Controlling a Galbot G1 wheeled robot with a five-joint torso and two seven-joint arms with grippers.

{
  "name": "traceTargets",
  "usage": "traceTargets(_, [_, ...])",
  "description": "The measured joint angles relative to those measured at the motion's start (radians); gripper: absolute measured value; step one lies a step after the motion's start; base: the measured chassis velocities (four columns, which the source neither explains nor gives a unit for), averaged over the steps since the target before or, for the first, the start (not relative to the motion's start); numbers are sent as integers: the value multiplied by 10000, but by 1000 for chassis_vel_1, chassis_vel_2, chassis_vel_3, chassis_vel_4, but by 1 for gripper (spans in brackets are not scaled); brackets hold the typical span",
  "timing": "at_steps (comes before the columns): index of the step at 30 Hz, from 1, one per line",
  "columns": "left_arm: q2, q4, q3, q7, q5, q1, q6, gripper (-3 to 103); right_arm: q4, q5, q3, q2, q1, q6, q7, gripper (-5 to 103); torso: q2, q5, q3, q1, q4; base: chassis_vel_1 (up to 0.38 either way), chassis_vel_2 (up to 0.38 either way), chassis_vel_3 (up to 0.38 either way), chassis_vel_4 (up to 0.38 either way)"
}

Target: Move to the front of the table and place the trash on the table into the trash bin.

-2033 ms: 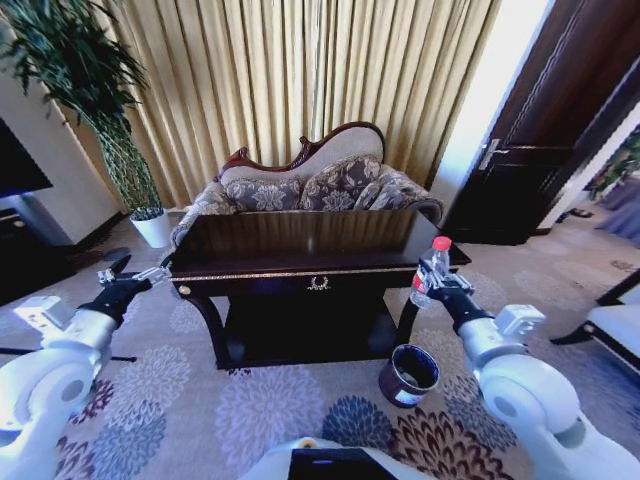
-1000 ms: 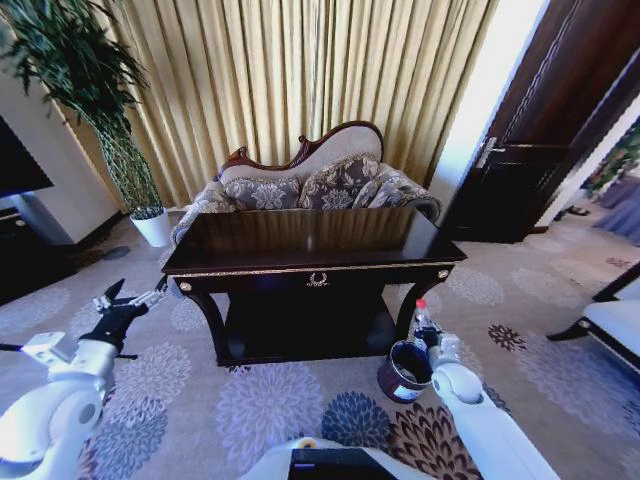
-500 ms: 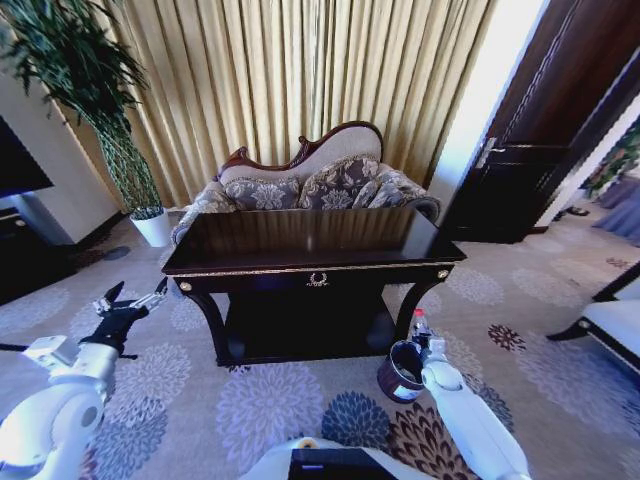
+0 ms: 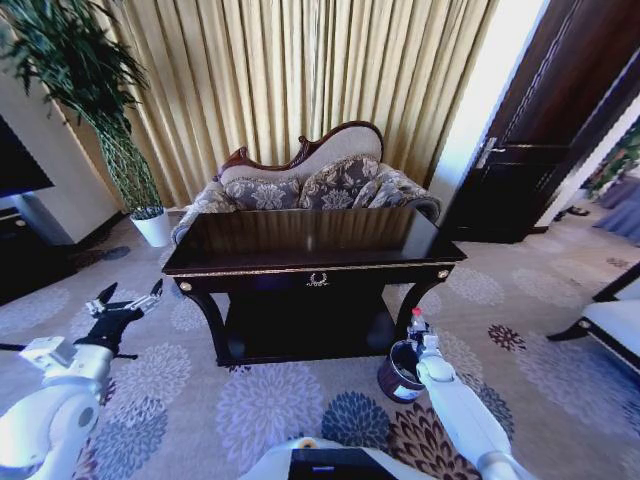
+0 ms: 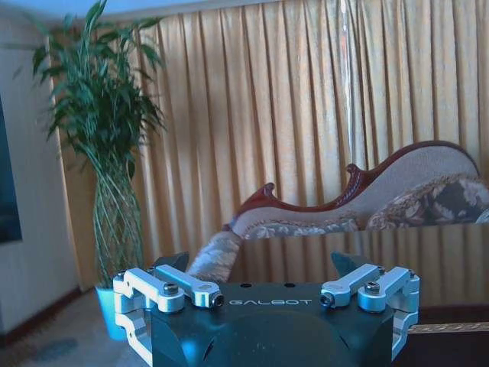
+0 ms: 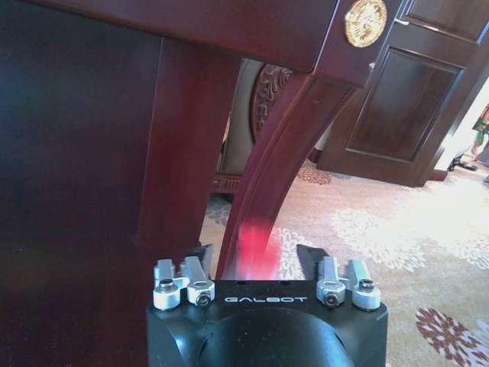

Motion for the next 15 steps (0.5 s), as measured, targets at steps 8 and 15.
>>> traceTargets(8, [66, -43, -9, 25, 71, 17, -16, 100, 303, 105, 127, -91, -344, 32, 4, 95, 0, 1, -1, 0, 1, 0, 0, 0, 0])
traceTargets(15, [75, 14, 0, 149, 463, 17, -212, 100, 575, 252, 188, -208, -664, 32, 5, 100, 0, 1, 0, 0, 0, 0, 0, 0, 0])
